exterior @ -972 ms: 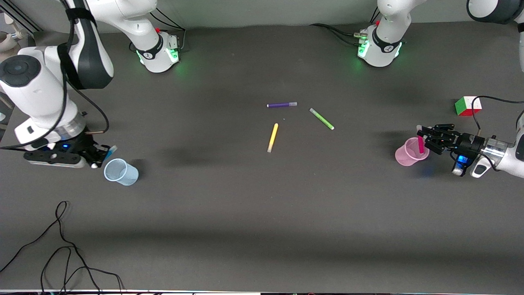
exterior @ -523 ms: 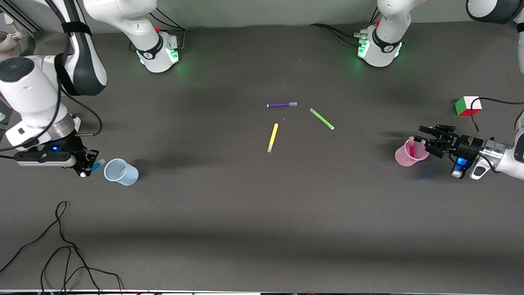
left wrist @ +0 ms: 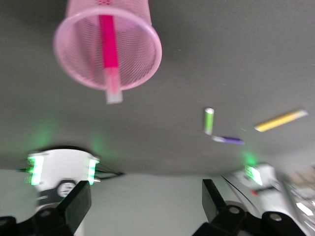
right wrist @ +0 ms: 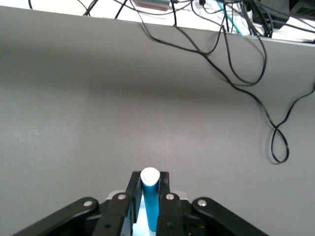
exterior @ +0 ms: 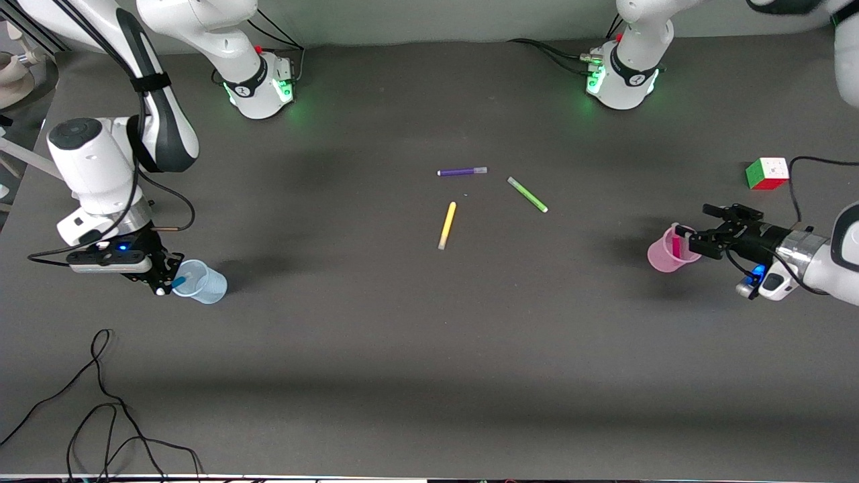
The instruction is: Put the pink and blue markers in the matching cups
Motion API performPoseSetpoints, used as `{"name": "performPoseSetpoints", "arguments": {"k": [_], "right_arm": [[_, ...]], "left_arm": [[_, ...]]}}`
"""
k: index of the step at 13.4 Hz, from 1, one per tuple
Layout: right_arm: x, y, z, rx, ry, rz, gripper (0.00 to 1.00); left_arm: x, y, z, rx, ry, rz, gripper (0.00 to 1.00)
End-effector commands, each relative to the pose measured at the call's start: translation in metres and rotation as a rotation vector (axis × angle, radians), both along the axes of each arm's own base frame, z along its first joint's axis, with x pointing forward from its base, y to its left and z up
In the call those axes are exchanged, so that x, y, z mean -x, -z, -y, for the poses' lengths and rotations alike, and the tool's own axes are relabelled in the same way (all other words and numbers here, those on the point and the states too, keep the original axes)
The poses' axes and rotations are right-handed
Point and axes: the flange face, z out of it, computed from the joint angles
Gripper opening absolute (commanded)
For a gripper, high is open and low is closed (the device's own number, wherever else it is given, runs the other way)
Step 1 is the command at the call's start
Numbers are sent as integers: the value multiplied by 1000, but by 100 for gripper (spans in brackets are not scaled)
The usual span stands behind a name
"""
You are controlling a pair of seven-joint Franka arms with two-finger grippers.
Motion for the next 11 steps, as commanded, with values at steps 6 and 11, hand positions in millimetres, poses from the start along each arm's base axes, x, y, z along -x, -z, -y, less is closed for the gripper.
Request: {"name": "performPoseSetpoints", "arguments": {"k": [6,11], "right_arm": [[4,15,11,24,21,-86,100],[-30,-45,-9,-15,104,-251,100]], "left_arm": [[42,-218,121,-357,232,402,100],[56,-270,147,-379,371,694,100]]}}
